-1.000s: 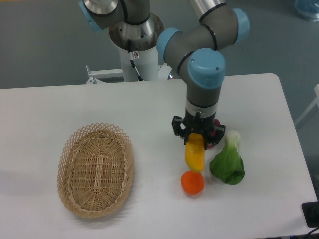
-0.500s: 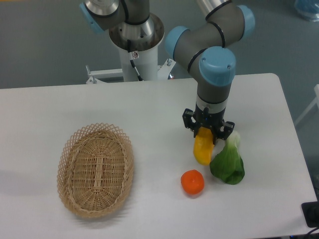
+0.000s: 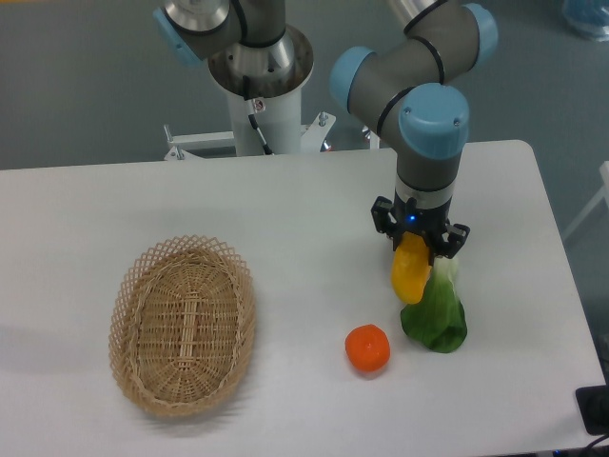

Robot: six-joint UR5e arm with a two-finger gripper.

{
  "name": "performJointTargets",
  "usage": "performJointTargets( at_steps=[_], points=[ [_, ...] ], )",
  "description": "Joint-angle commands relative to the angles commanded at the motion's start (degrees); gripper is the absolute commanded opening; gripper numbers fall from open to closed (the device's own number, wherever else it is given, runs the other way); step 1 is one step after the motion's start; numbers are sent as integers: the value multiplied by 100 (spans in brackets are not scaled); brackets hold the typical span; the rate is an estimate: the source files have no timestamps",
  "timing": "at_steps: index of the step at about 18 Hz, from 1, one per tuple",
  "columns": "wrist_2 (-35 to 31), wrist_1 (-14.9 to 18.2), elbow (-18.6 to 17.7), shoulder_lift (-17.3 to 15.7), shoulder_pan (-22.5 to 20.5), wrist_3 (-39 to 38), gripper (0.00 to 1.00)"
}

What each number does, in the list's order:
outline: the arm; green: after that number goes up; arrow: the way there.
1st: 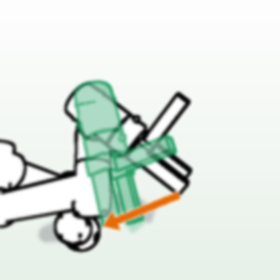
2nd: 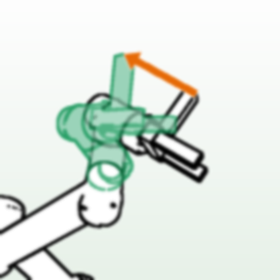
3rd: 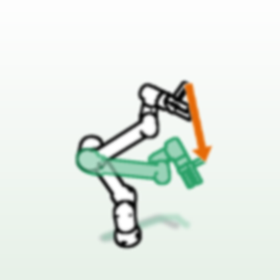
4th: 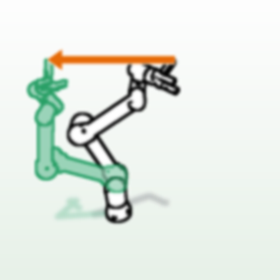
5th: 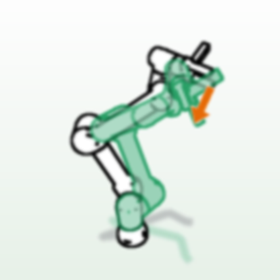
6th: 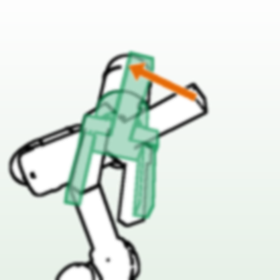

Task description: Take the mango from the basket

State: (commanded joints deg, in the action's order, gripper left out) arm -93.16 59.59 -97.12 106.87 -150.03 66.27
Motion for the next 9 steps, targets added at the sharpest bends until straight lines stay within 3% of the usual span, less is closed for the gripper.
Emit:
performJointTargets(
  at_steps=[9],
  points=[
    [0,0,-35,9,0,18,25]
  ],
)
